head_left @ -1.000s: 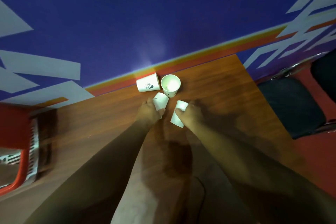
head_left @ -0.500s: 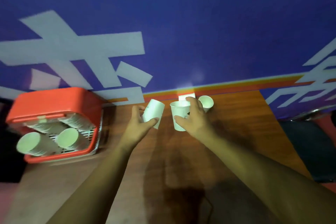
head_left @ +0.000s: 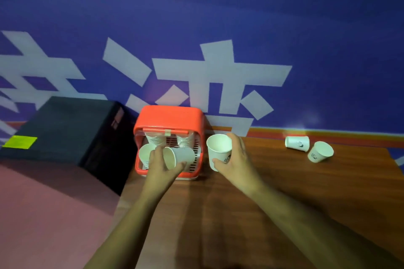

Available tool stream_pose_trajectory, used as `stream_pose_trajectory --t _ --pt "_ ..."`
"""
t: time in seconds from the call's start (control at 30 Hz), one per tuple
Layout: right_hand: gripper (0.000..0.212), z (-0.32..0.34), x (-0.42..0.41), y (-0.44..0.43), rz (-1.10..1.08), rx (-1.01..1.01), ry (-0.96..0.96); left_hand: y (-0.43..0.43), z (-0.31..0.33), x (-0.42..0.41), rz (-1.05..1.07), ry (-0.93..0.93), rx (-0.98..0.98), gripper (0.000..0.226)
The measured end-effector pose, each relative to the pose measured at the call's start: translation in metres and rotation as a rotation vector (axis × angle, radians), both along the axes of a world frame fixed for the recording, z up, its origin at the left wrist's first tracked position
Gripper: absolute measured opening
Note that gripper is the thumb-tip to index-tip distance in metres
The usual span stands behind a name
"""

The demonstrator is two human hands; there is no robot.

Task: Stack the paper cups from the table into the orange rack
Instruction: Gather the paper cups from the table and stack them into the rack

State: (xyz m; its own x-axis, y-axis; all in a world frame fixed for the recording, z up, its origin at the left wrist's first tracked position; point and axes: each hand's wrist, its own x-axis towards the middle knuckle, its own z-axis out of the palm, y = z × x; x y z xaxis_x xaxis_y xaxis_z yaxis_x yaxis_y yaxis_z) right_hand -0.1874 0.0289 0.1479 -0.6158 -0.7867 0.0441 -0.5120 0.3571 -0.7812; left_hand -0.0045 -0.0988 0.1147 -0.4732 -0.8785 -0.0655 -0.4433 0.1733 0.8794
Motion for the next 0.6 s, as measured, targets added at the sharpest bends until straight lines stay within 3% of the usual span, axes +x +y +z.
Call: stream_pose_trajectory --t 0.2,0.33,0.43,0.6 --pt "0.087 -0.024 0.02 -0.044 -0.06 0.053 0.014 -0.041 -0.021 -0.015 -0.122 -0.101 -0.092 0.096" --pt "0.086 -0.033 0.018 -0.057 -0.067 0.101 0.071 -0.057 -0.04 -0.035 -0.188 -0.212 -0.195 0.079" --pt "0.083 -0.039 0.016 -0.063 -0.079 0.104 0.088 -0.07 -0.062 -0.042 -0.253 -0.294 -0.331 0.075" --pt "0.08 -0.056 0.014 -0.064 -0.067 0.071 0.093 -0.082 -0.088 -0.045 -0.299 -0.326 -0.37 0.073"
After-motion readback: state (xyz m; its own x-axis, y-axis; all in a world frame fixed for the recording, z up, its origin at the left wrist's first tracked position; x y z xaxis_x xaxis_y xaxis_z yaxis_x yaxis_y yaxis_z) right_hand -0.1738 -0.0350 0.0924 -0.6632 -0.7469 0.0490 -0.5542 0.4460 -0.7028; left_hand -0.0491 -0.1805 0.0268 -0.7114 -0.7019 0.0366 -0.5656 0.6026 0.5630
